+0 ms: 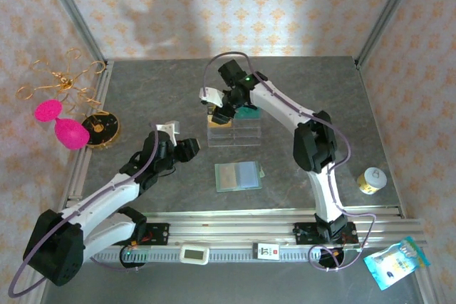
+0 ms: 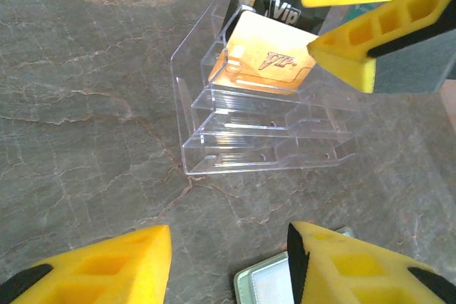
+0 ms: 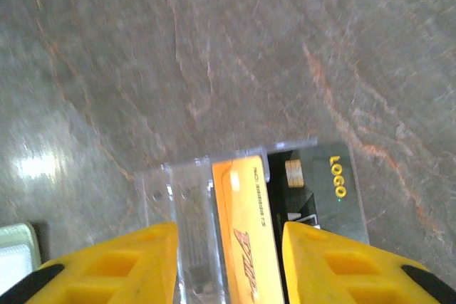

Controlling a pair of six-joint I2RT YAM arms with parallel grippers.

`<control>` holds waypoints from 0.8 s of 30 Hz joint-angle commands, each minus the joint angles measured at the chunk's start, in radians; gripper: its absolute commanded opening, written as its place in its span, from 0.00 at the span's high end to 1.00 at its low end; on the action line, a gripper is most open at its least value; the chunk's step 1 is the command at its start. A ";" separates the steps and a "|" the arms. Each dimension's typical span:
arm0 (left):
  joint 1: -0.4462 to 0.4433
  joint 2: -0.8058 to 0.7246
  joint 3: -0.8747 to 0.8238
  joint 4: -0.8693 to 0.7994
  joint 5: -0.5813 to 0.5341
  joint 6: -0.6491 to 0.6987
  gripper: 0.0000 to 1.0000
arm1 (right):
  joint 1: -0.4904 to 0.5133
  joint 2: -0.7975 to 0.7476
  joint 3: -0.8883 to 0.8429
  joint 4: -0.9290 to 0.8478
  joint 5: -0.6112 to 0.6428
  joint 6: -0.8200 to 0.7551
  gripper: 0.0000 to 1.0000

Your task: Take the credit cards out of the card holder

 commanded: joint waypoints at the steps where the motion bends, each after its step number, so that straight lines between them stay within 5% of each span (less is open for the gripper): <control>1: 0.008 -0.031 -0.038 0.089 0.029 -0.042 0.52 | 0.017 -0.142 -0.070 0.108 -0.036 0.156 0.58; 5: 0.009 -0.044 -0.072 0.127 0.056 -0.066 0.52 | 0.045 -0.279 -0.270 0.344 -0.045 0.400 0.58; 12: 0.008 -0.136 -0.186 0.207 0.088 -0.135 0.51 | 0.109 -0.563 -0.849 0.840 0.179 0.938 0.58; 16: 0.009 -0.158 -0.228 0.231 0.121 -0.160 0.51 | 0.205 -0.631 -1.046 0.821 0.374 1.091 0.58; 24: 0.006 -0.168 -0.279 0.260 0.152 -0.184 0.52 | 0.418 -0.550 -1.109 0.672 0.520 1.165 0.58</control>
